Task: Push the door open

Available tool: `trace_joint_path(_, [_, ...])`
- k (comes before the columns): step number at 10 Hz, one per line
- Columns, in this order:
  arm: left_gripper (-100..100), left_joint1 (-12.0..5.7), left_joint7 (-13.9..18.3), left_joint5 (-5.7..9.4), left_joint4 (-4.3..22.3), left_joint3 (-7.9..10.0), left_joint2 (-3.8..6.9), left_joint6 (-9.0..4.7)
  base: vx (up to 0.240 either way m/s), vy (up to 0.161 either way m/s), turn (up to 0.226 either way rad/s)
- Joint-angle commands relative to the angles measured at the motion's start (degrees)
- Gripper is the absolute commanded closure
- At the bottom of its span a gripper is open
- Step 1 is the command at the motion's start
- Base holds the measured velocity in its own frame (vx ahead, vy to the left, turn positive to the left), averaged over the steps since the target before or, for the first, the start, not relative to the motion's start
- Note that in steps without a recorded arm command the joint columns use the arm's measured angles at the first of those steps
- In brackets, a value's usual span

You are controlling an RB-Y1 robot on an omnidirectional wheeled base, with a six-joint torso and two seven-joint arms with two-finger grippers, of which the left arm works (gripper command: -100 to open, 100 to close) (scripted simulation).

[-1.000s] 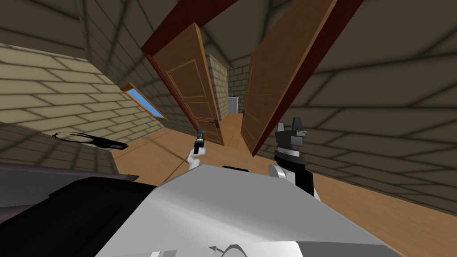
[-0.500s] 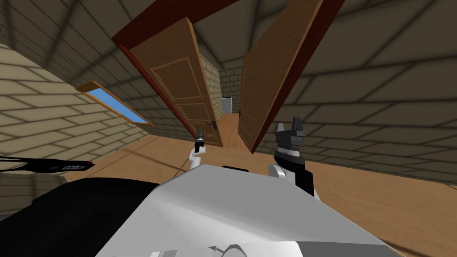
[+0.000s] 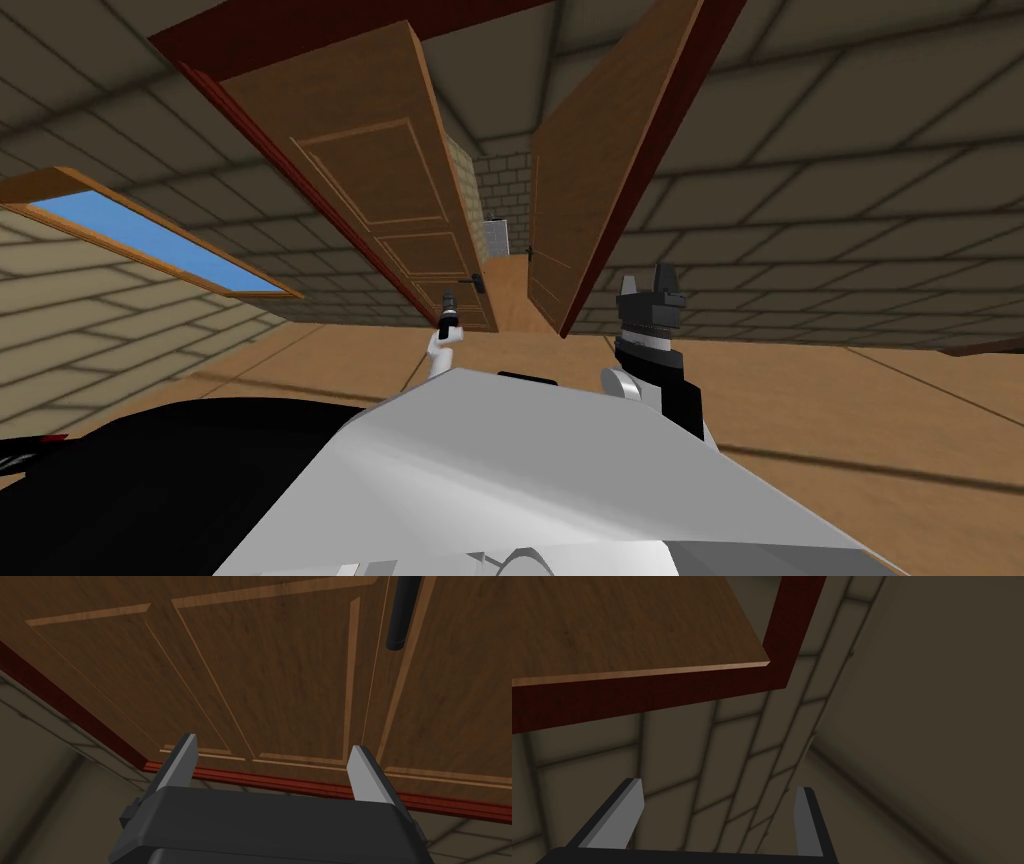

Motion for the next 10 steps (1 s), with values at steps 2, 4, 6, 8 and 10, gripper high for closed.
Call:
trace_joint_path(2, [-100,-2.28,-0.3,-0.61,3.3,1.85,-0.43,-0.14,-0.028,0.147,-0.238])
trace_joint_path(4, [-100,-3.40,-0.4,-0.93,4.9,2.79,-0.70,-0.15,-0.030,0.165,-0.187])
trace_joint_path(6, [-100,-5.44,-0.6,-1.51,7.9,4.50,-1.41,-0.16,-0.074,0.188,-0.288])
trace_joint_path(8, [-100,-6.97,-0.8,-1.95,10.0,5.79,-1.94,-0.18,-0.059,0.186,-0.243])
trace_joint_path(10, [-100,-8.74,-1.0,-2.46,12.6,7.27,-2.78,-0.19,-0.064,0.223,-0.256])
